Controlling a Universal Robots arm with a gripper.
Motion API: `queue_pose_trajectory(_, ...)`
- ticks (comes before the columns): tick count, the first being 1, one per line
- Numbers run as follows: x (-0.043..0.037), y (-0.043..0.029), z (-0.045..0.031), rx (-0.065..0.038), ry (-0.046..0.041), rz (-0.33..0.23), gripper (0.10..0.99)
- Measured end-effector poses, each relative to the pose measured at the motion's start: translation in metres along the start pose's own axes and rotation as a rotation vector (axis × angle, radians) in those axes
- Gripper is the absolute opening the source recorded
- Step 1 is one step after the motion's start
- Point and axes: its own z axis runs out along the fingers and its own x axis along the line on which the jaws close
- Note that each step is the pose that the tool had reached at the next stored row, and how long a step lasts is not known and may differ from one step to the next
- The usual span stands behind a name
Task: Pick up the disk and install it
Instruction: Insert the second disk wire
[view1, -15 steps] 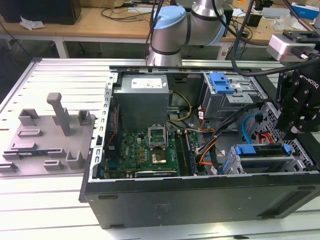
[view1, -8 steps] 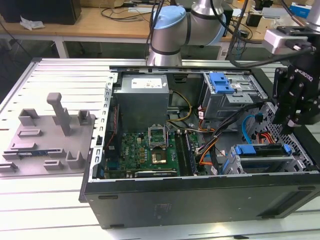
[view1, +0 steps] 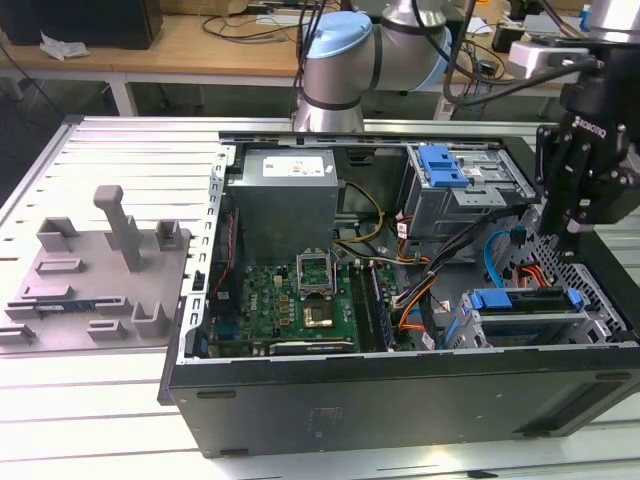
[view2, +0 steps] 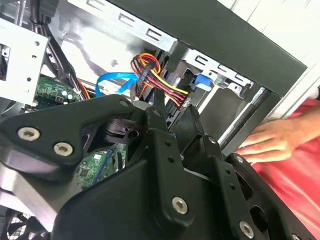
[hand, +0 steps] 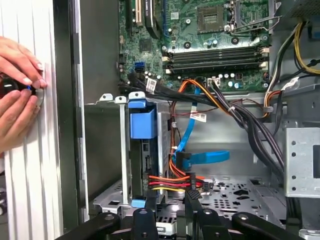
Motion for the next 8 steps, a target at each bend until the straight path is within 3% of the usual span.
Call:
queue_pose_trajectory(3, -0.0055, 0.0081, -0.0015, 0.0, 0.013, 0.0, 0.365)
queue_pose_trajectory(4, -0.0077, 0.0119, -0.0023, 0.001, 0.0213, 0.0, 0.365)
queue_pose_trajectory(5, -0.0123, 0.0193, -0.004, 0.002, 0.0492, -0.001, 0.365)
queue_pose_trajectory(6, -0.014, 0.0224, -0.0045, 0.003, 0.0669, -0.002, 0.365)
queue_pose_trajectory(8, -0.0165, 0.0253, -0.0052, 0.004, 0.0854, -0.004, 0.365)
